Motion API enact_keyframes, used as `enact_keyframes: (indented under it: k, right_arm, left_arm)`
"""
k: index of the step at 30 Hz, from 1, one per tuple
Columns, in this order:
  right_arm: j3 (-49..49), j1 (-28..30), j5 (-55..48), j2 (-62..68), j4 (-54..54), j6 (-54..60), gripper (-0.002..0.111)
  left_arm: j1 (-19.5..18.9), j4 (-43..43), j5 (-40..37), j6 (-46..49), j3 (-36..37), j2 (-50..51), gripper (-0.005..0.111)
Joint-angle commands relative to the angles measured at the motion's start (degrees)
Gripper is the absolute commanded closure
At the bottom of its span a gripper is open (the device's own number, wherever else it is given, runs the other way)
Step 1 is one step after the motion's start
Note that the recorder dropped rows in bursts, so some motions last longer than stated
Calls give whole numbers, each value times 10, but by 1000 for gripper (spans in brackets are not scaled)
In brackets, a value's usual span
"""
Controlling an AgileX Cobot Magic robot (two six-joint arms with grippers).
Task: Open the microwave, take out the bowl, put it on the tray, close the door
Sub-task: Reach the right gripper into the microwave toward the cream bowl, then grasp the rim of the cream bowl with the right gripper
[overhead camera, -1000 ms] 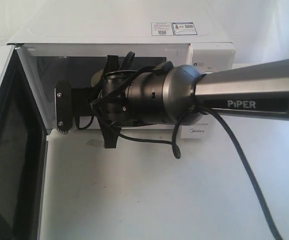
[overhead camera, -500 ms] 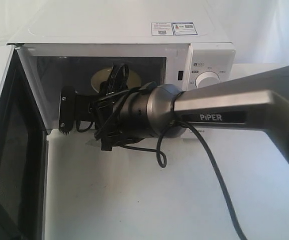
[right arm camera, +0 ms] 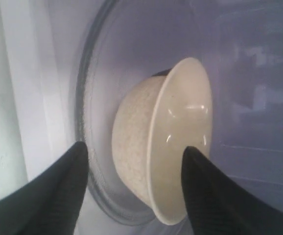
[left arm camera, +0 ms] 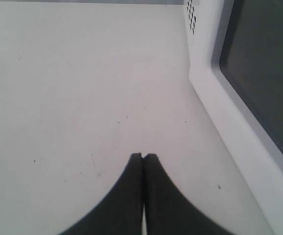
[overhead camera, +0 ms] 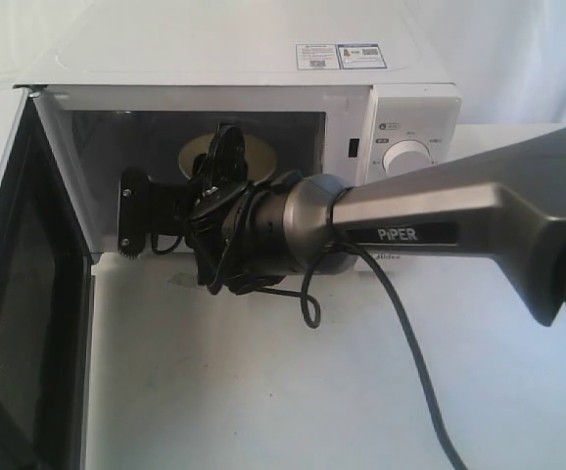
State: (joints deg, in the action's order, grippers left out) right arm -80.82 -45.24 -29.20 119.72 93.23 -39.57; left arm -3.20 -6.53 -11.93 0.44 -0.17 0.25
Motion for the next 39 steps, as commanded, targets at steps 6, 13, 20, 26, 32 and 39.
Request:
enact_keyframes:
  k: [6,13,20,26,32,39]
  right_arm:
    - [-7,16,17,-2,17,-51,54]
    - [-7,33,29,-2,19,-59,54]
    - [-8,43,75,-2,46,-59,54]
    - [-11,43,76,-1,46,-59,54]
    - [-14,43,71,18,45,-69,54]
    - [-34,43,62,25,54,-72,54]
  left_arm:
    - [-1,-7,0,-4,2,-3,107]
    - [-1,-7,0,-4,2,-3,107]
    - [-1,-7,0,-4,2,-3,107]
    - [-1,-7,0,-4,2,-3,107]
    - [-1,-7,0,-4,2,-3,107]
    - [-1,-7,0,-4,2,-3,107]
